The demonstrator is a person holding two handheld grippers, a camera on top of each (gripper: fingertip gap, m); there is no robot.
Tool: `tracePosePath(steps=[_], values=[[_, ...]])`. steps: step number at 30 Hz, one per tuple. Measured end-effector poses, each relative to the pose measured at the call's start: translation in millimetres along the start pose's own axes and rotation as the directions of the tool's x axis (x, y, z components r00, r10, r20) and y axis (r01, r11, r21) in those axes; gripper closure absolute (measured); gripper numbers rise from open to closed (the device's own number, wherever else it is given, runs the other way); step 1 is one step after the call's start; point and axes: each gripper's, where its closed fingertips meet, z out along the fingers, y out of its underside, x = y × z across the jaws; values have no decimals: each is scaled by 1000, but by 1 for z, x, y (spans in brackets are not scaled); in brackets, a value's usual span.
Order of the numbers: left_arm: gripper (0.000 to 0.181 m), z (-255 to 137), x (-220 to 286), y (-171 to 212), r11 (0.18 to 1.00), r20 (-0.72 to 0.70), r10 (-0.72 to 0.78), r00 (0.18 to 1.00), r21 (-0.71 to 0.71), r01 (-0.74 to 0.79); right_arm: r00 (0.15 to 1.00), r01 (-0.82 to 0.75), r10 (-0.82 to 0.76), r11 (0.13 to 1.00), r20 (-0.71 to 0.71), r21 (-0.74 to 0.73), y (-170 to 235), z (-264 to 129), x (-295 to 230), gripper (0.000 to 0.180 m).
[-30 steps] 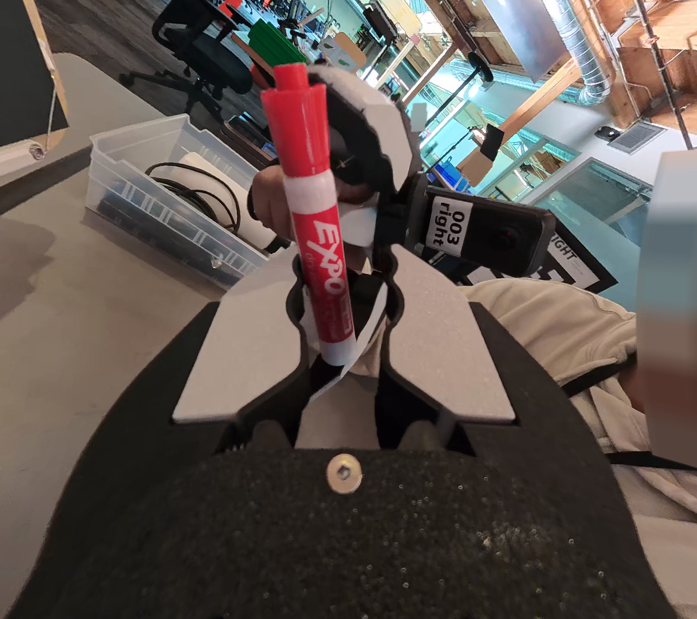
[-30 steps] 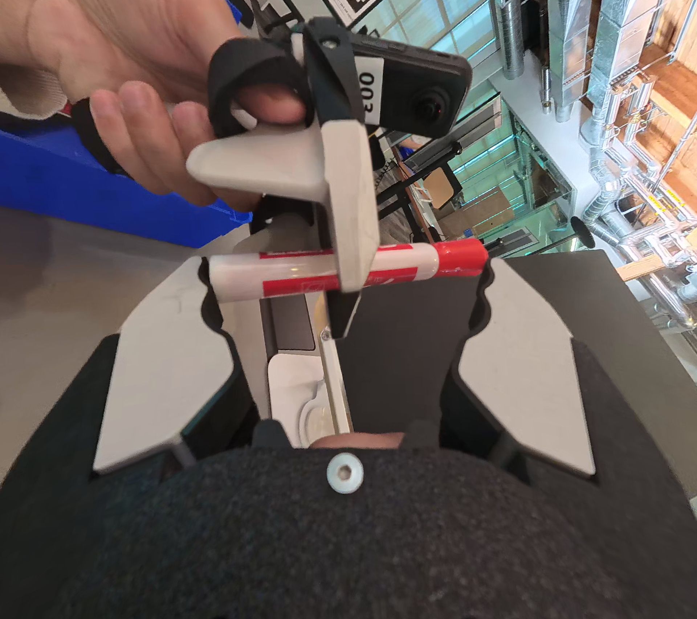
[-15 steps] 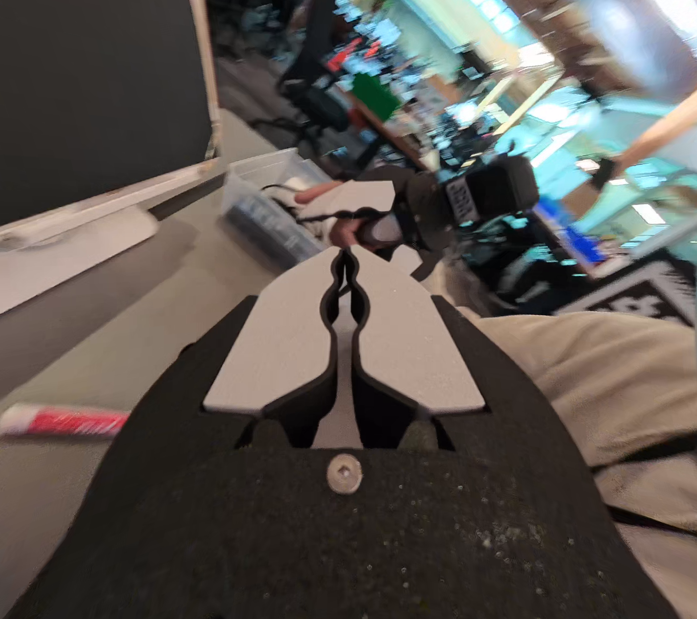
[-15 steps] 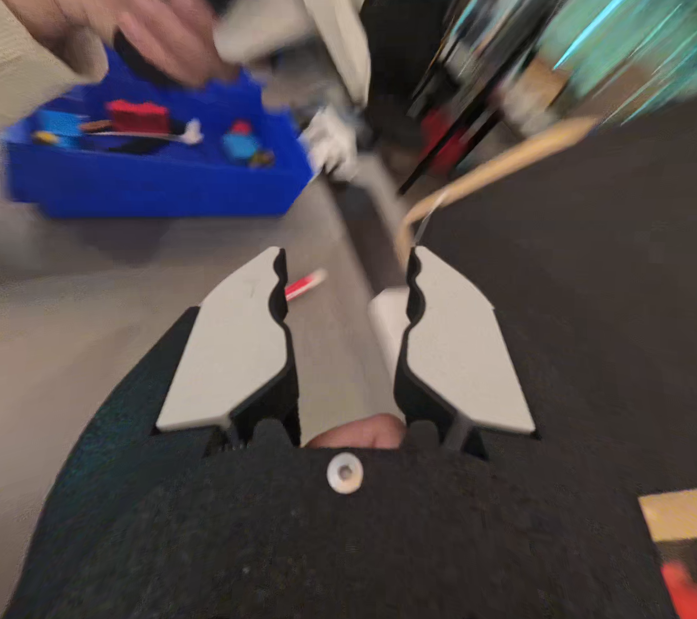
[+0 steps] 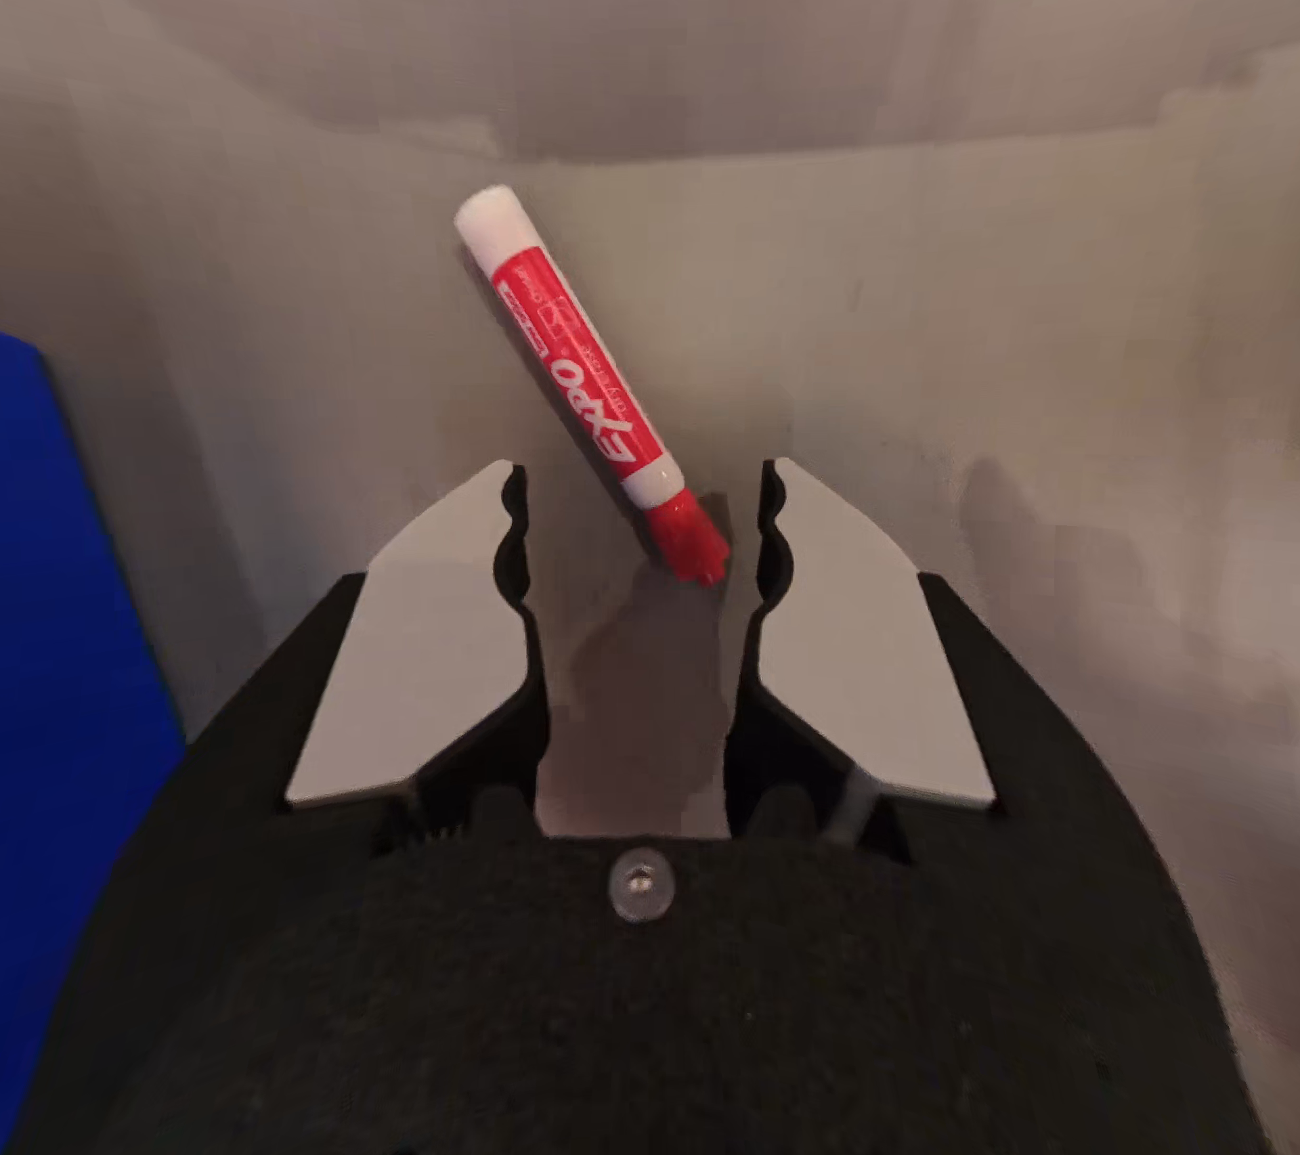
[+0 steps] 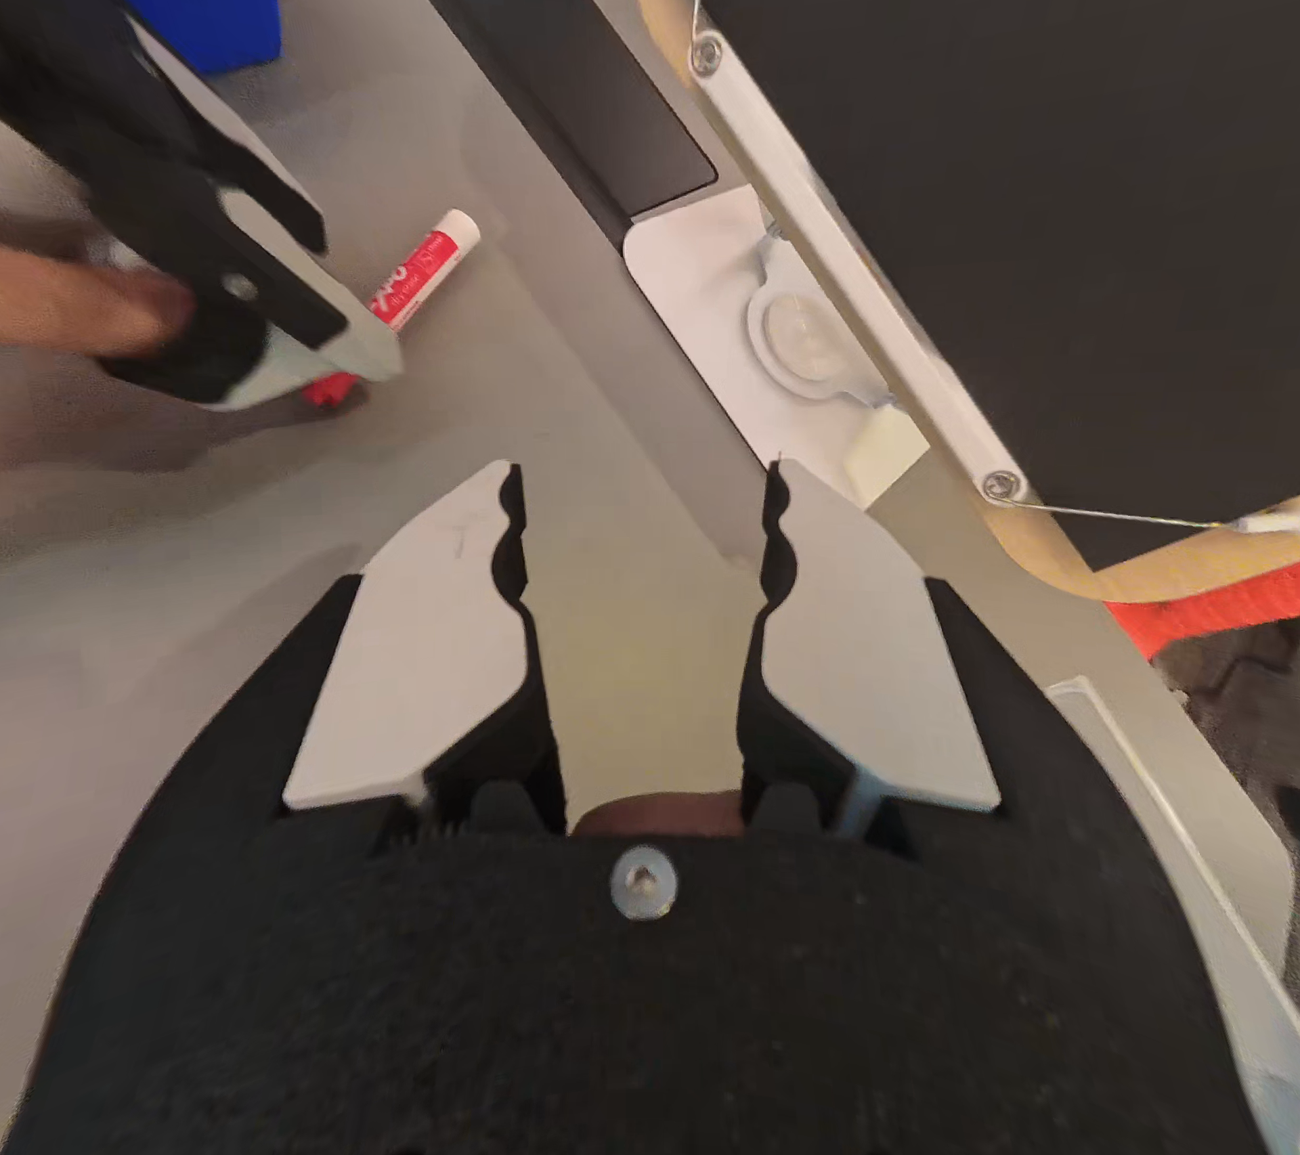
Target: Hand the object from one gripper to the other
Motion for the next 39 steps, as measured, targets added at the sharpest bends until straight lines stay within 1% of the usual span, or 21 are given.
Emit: tracePosePath(steps=[3,4,6,7,10,12,14,16,17,19,21,23,25,27,29,30,31,33,34,36,39], values=[[127,18,-3,6,1000,31,-27,999,9,26,993,-62,56,997,102,52,-6,-7,-13,119],[135,19,-4,5,999,51,-14,999,31,13,987,-89,79,994,141,63,-7,-8,-18,120],[143,21,-4,5,998,75,19,997,53,-23,968,-166,137,978,212,128,-11,-8,-26,124],[155,22,-2,5,996,80,50,995,70,-56,952,-228,184,960,246,162,-12,-6,-30,125],[156,24,1,2,975,95,115,989,180,-131,889,-408,310,870,336,277,-16,0,-44,123],[158,24,0,1,961,102,120,987,236,-141,880,-453,330,799,343,395,-16,1,-50,123],[159,21,1,-1,942,109,170,979,274,-194,892,-443,312,741,326,505,-12,2,-55,124],[161,8,0,-14,885,171,227,959,374,-276,900,-432,310,718,305,546,-6,7,-59,126],[161,-1,3,-22,846,183,247,952,438,-304,899,-437,321,717,299,543,-4,10,-59,125],[161,-20,3,-35,781,214,227,950,543,-309,887,-462,342,701,311,543,-9,10,-55,125],[161,-42,8,-47,708,202,207,957,644,-289,875,-482,352,693,332,535,-20,11,-48,125],[161,-64,11,-55,629,232,188,954,718,-298,854,-516,364,686,372,513,-35,12,-38,127],[161,-80,18,-59,551,265,194,944,767,-329,770,-618,379,644,513,452,-57,14,-36,127],[162,-87,27,-60,508,296,215,931,780,-366,659,-697,366,626,657,350,-79,16,-41,124],[161,-87,36,-60,483,317,246,916,779,-400,605,-708,341,645,719,289,-92,22,-47,126],[161,-87,37,-60,476,338,237,911,777,-412,602,-697,338,664,724,270,-95,27,-50,123],[161,-87,35,-61,481,350,225,909,772,-416,612,-688,339,674,715,270,-96,32,-50,127],[161,-86,32,-62,490,309,223,925,785,-380,623,-686,338,670,705,284,-95,38,-48,136],[162,-84,31,-62,495,286,223,932,790,-361,613,-695,347,664,710,276,-94,40,-47,136],[162,-82,28,-63,502,285,219,933,787,-358,585,-715,370,656,722,243,-90,43,-46,127],[162,-84,38,-62,473,275,257,926,800,-369,550,-743,401,635,732,211,-88,47,-42,121]])
